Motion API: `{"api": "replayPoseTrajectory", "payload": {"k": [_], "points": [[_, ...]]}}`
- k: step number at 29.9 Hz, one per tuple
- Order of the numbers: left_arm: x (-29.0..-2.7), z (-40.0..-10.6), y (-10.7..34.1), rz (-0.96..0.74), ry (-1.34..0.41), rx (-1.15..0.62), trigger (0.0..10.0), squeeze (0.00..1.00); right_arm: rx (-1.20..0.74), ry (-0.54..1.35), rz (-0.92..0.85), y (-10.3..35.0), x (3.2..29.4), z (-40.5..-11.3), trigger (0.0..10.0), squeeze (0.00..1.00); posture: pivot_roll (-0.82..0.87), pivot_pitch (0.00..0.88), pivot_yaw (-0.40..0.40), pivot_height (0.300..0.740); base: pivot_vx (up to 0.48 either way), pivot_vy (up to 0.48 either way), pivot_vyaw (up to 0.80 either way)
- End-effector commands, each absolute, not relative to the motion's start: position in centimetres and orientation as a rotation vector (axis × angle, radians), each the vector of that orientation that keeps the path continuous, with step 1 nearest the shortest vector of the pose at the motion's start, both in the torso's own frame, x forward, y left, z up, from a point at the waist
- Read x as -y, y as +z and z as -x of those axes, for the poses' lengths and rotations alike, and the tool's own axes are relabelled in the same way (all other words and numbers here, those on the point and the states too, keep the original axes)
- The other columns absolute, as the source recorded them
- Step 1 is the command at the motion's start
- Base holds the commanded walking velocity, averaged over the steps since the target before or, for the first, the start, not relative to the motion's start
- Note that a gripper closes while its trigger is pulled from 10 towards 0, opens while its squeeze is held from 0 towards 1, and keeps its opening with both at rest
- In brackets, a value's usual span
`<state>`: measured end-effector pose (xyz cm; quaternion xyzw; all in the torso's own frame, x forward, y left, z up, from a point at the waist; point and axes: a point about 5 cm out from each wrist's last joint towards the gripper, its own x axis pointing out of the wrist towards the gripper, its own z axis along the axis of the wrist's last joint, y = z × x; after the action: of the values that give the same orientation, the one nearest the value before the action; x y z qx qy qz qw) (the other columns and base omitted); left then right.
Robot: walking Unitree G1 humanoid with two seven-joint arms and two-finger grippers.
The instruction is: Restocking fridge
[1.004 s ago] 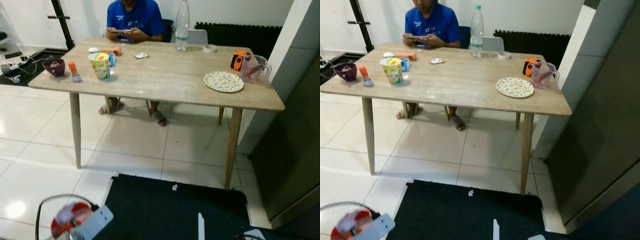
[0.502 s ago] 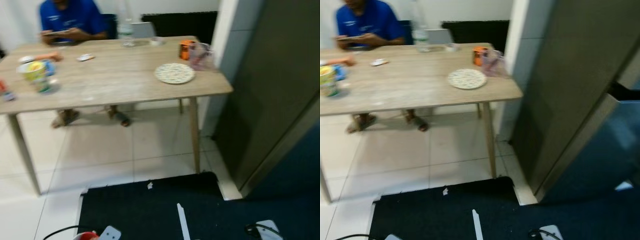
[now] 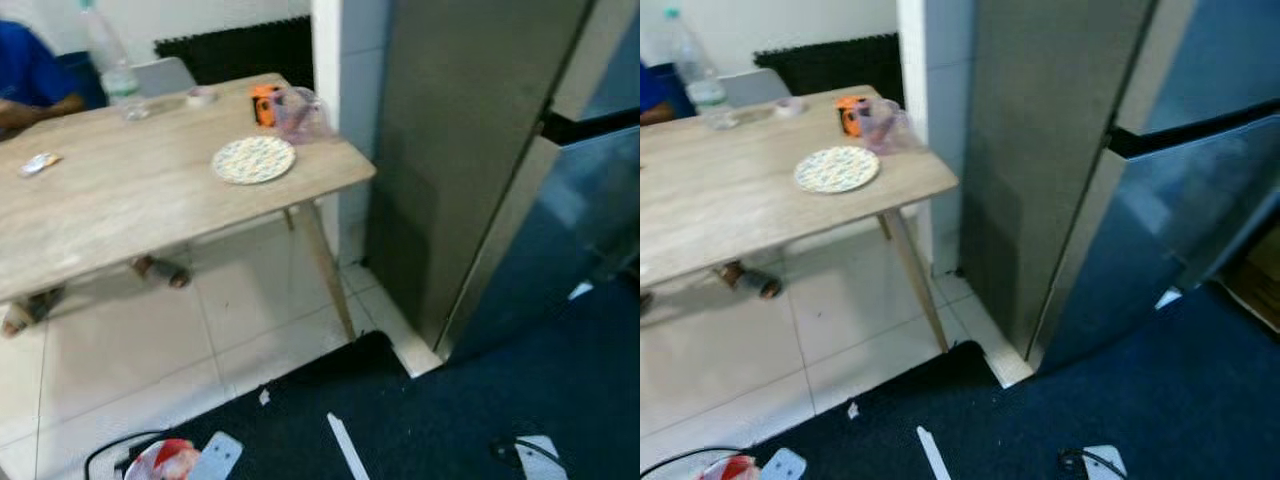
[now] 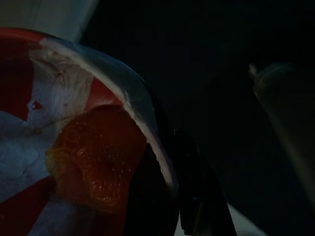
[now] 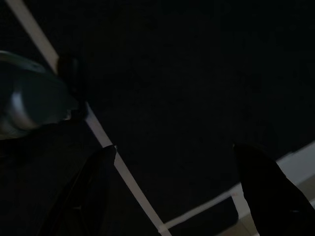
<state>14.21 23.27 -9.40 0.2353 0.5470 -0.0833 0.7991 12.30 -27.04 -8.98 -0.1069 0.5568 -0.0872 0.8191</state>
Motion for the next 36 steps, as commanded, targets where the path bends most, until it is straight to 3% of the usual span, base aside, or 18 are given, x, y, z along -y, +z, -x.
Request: {"api": "replayPoseTrajectory", "payload": {"k": [1, 11, 14, 23, 26, 36], "points": [[-23.3, -13.7, -9.6, -0.518, -0.176, -1.187, 10.0, 0.00, -1.178, -0.198, 0.216, -8.9, 27.2, -12.2, 10.0, 0.00, 0.01, 0.000, 0.028, 0.740, 0.000, 0.000, 0.00], [-22.0, -12.3, -10.3, -0.525, -0.265, -1.235, 10.0, 0.00, -1.165, -0.232, 0.208, -8.5, 28.5, -12.1, 10.0, 0.00, 0.02, 0.000, 0.005, 0.740, 0.000, 0.000, 0.00], [-21.9, -11.9, -10.5, -0.427, -0.210, -1.242, 10.0, 0.00, -1.177, -0.220, 0.209, -8.7, 28.1, -12.0, 10.0, 0.00, 0.05, 0.000, 0.005, 0.740, 0.000, 0.000, 0.00], [-21.9, -11.5, -10.6, -0.380, -0.174, -1.251, 10.0, 0.00, -1.143, -0.194, 0.200, -8.6, 27.1, -13.4, 10.0, 0.00, 0.03, 0.000, 0.003, 0.740, 0.000, 0.000, 0.00], [-21.8, -11.4, -10.6, -0.349, -0.161, -1.251, 10.0, 0.00, -1.126, -0.215, 0.183, -8.4, 27.0, -14.0, 10.0, 0.00, 0.03, 0.000, 0.044, 0.740, 0.000, 0.000, 0.00], [-23.0, -12.6, -10.0, -0.344, -0.125, -1.220, 10.0, 0.00, -1.143, -0.202, 0.178, -8.8, 26.3, -13.6, 10.0, 0.00, 0.02, 0.000, 0.043, 0.740, 0.000, 0.000, 0.00]]}}
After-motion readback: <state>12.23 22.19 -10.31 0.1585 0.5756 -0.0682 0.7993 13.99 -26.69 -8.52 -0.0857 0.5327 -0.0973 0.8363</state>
